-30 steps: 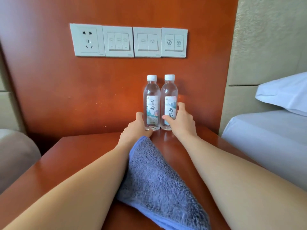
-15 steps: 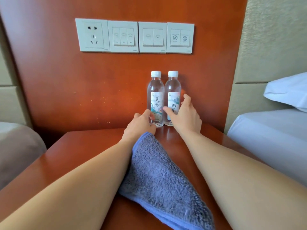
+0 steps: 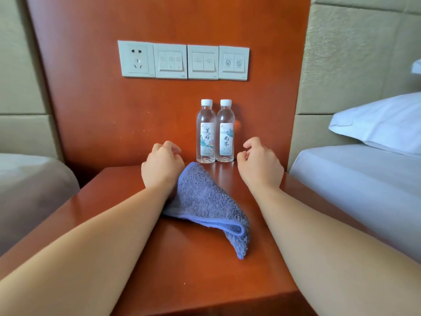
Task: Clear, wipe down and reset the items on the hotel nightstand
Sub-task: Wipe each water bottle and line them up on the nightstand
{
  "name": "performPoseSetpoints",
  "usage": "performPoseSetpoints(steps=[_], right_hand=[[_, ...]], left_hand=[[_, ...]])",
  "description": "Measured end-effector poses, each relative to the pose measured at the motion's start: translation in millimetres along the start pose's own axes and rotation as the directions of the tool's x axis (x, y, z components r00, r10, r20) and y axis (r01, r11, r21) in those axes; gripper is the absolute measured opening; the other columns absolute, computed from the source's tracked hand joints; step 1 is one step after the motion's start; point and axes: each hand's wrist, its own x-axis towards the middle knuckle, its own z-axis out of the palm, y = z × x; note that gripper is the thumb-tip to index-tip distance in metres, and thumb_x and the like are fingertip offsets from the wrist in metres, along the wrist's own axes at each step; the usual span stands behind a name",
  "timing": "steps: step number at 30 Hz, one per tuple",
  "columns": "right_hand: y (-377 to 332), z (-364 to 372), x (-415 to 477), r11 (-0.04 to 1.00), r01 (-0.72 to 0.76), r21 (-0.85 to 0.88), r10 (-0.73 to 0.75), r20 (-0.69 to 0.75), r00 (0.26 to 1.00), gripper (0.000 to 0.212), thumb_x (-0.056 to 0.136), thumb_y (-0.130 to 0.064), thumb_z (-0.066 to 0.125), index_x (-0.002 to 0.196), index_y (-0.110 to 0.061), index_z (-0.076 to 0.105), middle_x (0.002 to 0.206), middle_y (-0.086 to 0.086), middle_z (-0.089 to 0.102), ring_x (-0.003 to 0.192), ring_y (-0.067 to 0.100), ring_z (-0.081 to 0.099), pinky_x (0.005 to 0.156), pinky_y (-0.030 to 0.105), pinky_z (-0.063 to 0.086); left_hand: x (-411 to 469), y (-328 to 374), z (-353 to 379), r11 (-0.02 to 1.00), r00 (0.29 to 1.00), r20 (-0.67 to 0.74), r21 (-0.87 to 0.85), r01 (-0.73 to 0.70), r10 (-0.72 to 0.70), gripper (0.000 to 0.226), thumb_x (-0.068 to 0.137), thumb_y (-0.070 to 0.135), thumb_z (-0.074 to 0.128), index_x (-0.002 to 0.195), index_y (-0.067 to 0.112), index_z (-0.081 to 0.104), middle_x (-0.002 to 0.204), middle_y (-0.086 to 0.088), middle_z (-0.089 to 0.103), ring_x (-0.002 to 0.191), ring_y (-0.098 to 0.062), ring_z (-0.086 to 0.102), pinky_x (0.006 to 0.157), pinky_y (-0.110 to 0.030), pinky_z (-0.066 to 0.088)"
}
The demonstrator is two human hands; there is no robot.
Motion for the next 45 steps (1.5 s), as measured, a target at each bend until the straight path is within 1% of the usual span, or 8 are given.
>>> performPoseSetpoints(steps=[10,16,21,25,30,35,42,45], right_hand=[[-23.7,-81.7,-76.1,0.969,-0.156,0.192,0.152,0.034,0.988,0.020,0.091,-0.018,0.047,0.108,-0.022,0.056,0.107,0.001,0.067,0.104,0.029,0.058,0.072,0.032,0.038],[-37.6,-126.7,-143.5,0.962,0.054,0.269,-0.057,0.005,0.998,0.015,0.090,-0.014,0.050,0.102,-0.019,0.058,0.097,0.000,0.066,0.097,0.025,0.055,0.067,0.031,0.037],[-24.6,-142.4,-218.2,0.884,0.291,0.365,-0.235,-0.191,0.953,0.015,0.082,-0.004,0.050,0.088,-0.013,0.061,0.080,0.001,0.054,0.080,0.018,0.043,0.068,0.022,0.034],[-13.9,-151.7,-269.1,0.874,0.252,0.416,-0.266,-0.027,0.964,0.010,0.084,-0.010,0.052,0.080,-0.019,0.056,0.071,-0.014,0.042,0.067,0.009,0.041,0.056,0.007,0.029],[19.2,-145.2,-318.7,0.890,0.308,0.336,-0.410,0.296,0.863,0.009,0.088,-0.018,0.054,0.080,-0.021,0.054,0.054,-0.014,0.043,0.051,0.003,0.043,0.051,0.022,0.032],[36.7,-125.8,-335.5,0.938,0.348,0.017,-0.257,0.707,0.659,0.017,0.093,-0.024,0.048,0.102,-0.019,0.061,0.087,0.000,0.067,0.081,0.025,0.062,0.068,0.035,0.050],[40.1,-82.0,-330.4,0.989,-0.056,-0.136,0.146,0.849,0.507,0.026,0.091,-0.024,0.063,0.078,-0.013,0.043,0.089,0.007,0.055,0.078,0.024,0.055,0.054,0.027,0.037],[40.7,-66.4,-329.2,0.975,-0.199,-0.097,0.183,0.857,0.481,0.029,0.088,-0.025,0.070,0.104,-0.007,0.055,0.101,0.008,0.058,0.093,0.025,0.058,0.068,0.028,0.041]], left_hand=[[-83.5,-3.8,-85.2,0.995,0.996,-0.083,-0.100,0.021,-0.029,0.032,0.084,0.011,0.042,0.104,0.027,0.061,0.110,0.005,0.055,0.108,-0.023,0.055,0.096,-0.043,0.043],[-138.7,-0.6,-139.8,0.952,0.984,-0.058,-0.248,-0.180,0.171,0.029,0.081,0.011,0.042,0.091,0.032,0.059,0.099,0.007,0.054,0.093,-0.014,0.058,0.091,-0.039,0.048],[-215.9,-16.4,-173.4,0.813,0.828,0.002,-0.193,-0.549,0.560,0.030,0.077,0.005,0.046,0.101,0.017,0.059,0.098,0.004,0.053,0.082,-0.008,0.051,0.075,-0.034,0.048],[-287.6,-57.2,-170.0,0.742,0.716,0.199,-0.111,-0.662,0.669,0.025,0.081,0.015,0.048,0.105,0.020,0.054,0.100,0.010,0.045,0.075,-0.012,0.052,0.062,-0.034,0.051],[-351.7,-104.7,-145.7,0.715,0.566,0.587,-0.034,-0.698,0.580,0.022,0.086,0.027,0.044,0.108,0.027,0.044,0.102,0.008,0.048,0.053,-0.009,0.043,0.048,-0.035,0.047],[-381.4,-123.0,-110.3,0.822,0.396,0.917,0.183,-0.539,0.056,0.051,0.096,0.036,0.051,0.141,0.023,0.031,0.137,0.001,0.040,0.090,-0.010,0.056,0.082,-0.037,0.052],[-386.6,-120.4,-37.8,0.979,0.521,0.844,0.026,0.201,-0.129,0.093,0.087,0.028,0.072,0.154,0.008,0.011,0.156,-0.014,0.029,0.139,-0.028,0.038,0.111,-0.037,0.037],[-380.8,-116.0,-16.4,0.935,0.536,0.831,-0.054,0.349,-0.152,0.095,0.085,0.021,0.075,0.153,0.008,0.011,0.155,-0.011,0.033,0.139,-0.028,0.038,0.109,-0.033,0.035]])
